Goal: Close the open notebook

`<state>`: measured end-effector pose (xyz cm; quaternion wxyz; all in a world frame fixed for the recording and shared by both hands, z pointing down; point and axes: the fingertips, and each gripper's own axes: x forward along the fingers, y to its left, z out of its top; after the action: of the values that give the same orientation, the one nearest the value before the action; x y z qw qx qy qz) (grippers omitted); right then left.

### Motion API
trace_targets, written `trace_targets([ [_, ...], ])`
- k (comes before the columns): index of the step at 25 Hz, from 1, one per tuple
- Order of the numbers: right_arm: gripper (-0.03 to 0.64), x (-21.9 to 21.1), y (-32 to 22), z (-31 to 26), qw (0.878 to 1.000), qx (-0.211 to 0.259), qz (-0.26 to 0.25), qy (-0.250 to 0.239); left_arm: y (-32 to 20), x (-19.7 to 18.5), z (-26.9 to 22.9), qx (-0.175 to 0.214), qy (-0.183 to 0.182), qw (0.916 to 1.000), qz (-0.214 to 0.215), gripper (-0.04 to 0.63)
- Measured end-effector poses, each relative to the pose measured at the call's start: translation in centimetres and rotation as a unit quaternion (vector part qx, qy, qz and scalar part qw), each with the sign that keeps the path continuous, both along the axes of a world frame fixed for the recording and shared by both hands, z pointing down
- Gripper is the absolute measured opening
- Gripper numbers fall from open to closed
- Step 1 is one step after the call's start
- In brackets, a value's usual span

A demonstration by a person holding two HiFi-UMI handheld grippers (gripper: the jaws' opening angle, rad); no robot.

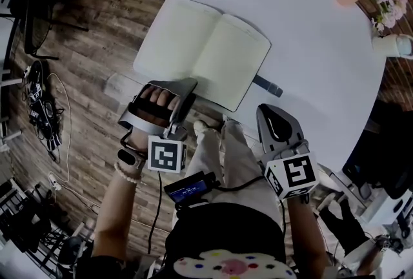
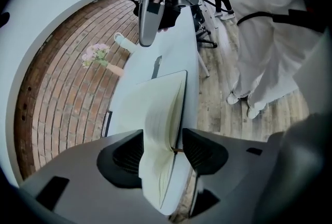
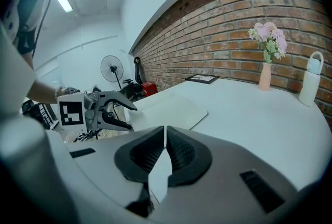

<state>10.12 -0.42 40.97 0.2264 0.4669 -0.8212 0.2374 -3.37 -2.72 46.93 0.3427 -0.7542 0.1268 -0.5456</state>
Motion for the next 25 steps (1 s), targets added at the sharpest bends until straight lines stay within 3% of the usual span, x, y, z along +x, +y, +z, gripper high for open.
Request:
trace_targets([
  [8,0.037,0.4,-0.1,0.2,1.0,-0.002,0.005,-0.001,-0.1,0.1,0.4,0.031,-0.047,0.9976,0.041,0.238],
  [12,0.037,0.4,0.0,0.3,1.0,-0.002,0.005,-0.002,0.8,0.0,1.2,0.045,-0.062,0.9956,0.053,0.134],
  [14,0.037,0.3,0.0,0.2,1.0,-0.002,0.005,-0.003,1.2,-0.3,1.6,0.044,-0.049,0.997,0.041,0.102],
  [19,0.037,0.4,0.1,0.4,1.0,-0.004,0.001,-0.001,0.9,0.1,0.9,0.035,0.022,0.9991,-0.003,0.061],
  [25,0.037,0.1,0.2,0.4,1.0,-0.007,-0.001,-0.003,1.1,-0.1,0.9,0.026,0.035,0.9989,-0.016,0.064],
])
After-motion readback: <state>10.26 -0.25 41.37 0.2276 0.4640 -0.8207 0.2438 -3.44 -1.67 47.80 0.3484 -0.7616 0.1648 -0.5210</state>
